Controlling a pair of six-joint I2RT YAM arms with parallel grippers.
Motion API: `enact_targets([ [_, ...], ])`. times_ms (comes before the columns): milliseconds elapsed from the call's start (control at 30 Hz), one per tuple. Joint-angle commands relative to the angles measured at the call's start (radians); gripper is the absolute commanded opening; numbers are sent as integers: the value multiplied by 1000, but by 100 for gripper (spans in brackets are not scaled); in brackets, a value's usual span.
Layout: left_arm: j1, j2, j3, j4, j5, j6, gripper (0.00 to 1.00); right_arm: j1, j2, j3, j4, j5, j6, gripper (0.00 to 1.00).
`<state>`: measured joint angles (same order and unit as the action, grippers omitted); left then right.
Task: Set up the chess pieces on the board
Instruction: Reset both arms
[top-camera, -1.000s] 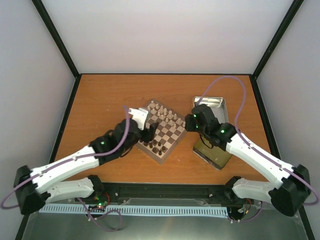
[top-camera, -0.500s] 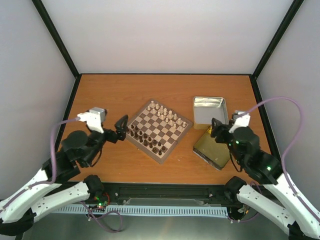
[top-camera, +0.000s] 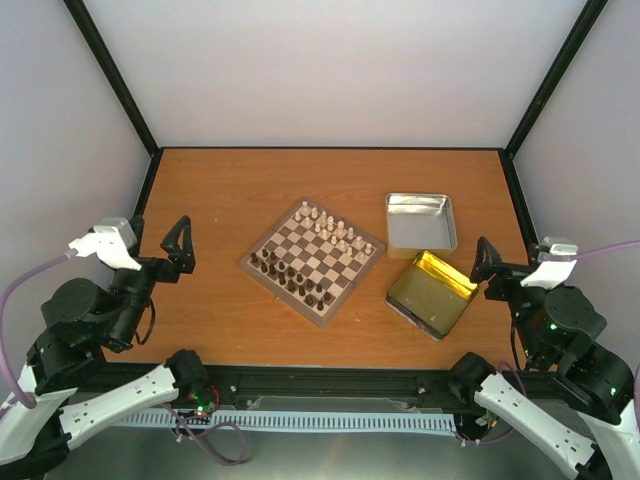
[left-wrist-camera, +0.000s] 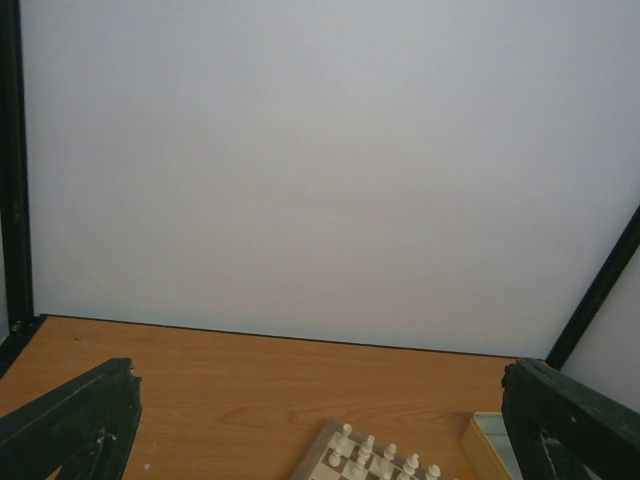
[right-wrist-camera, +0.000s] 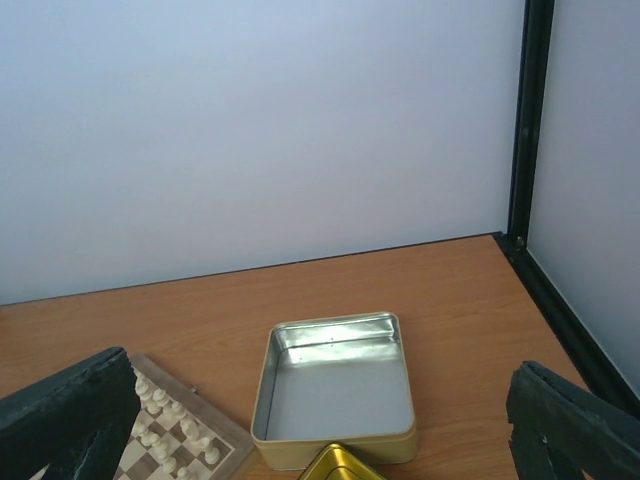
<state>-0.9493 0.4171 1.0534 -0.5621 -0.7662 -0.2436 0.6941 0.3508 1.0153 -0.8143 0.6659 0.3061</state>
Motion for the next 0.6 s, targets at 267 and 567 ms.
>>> enact_targets([
  [267, -9, -27, 82, -124, -39, -14, 100, -7, -96, 14, -36, -49, -30, 100],
  [567, -8, -55, 71, -107, -27, 2, 100, -7, -99, 7, -20, -58, -28, 100],
])
